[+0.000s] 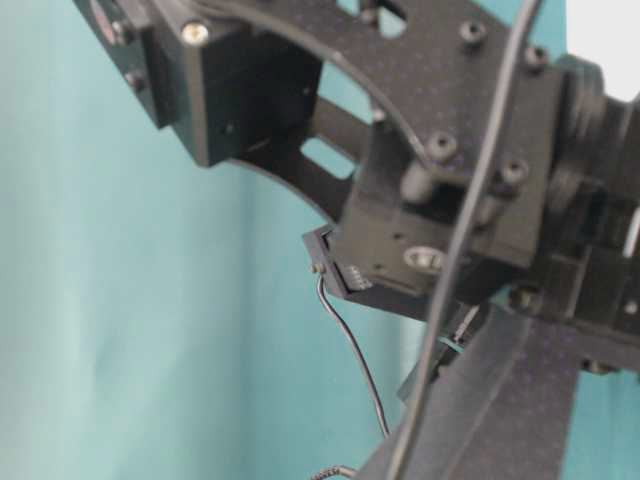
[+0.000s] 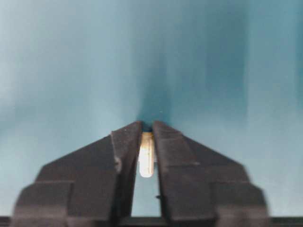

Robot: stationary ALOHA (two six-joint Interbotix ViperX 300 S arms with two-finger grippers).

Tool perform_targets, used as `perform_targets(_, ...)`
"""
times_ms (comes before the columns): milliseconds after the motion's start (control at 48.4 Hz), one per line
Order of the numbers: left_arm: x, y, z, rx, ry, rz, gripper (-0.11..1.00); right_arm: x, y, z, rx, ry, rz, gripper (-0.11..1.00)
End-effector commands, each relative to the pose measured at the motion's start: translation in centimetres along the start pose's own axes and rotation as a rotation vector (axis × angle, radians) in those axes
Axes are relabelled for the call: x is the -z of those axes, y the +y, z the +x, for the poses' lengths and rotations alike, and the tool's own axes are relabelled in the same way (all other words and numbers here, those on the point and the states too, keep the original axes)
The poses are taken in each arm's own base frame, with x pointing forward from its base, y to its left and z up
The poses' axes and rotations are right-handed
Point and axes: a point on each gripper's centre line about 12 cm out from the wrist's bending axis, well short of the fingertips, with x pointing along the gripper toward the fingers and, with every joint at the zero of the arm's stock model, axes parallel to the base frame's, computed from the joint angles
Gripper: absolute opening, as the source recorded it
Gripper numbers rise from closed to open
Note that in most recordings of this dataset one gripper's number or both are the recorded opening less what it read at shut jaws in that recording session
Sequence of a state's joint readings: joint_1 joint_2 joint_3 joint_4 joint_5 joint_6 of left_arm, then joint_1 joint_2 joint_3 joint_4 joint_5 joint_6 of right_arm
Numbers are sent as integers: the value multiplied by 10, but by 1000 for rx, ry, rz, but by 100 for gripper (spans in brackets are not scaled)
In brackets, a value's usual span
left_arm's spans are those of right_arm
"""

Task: Move the wooden board into place and insert the rod into its hole.
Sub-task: 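Carry the dowel with the right gripper over the board's hole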

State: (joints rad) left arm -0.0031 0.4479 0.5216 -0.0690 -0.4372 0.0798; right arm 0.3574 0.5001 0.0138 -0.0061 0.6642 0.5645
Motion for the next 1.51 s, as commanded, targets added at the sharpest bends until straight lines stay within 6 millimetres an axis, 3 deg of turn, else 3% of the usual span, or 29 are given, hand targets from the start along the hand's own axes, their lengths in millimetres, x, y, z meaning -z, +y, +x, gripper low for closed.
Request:
perform_targets(0, -12, -1, -6, 3, -26, 5, 79, -1, 13, -11, -27, -28, -17, 10)
perform_targets(289, -10, -1, -6, 3, -22, 4, 75, -11, 7, -56, 39, -77, -102, 9)
perform_targets(538, -12, -1, -8, 3, -26, 4, 75, -32, -10, -124, 27, -273, -142, 9)
perform_targets(682, -15, -1, -9, 3, -34, 3, 75, -35, -19, -162, -16, -366, -123, 9)
perform_targets(848, -15, -2, -9, 4, -32, 4, 75, -35, -30, -192, -72, -480, -112, 9)
perform_targets(1137, -15, -8, -9, 16, -34, 11, 74, -21, -57, -222, -201, -725, -103, 9)
perform_targets(1489, -21, -10, -8, 20, -48, 11, 74, 16, -97, -230, -220, -830, -97, 9)
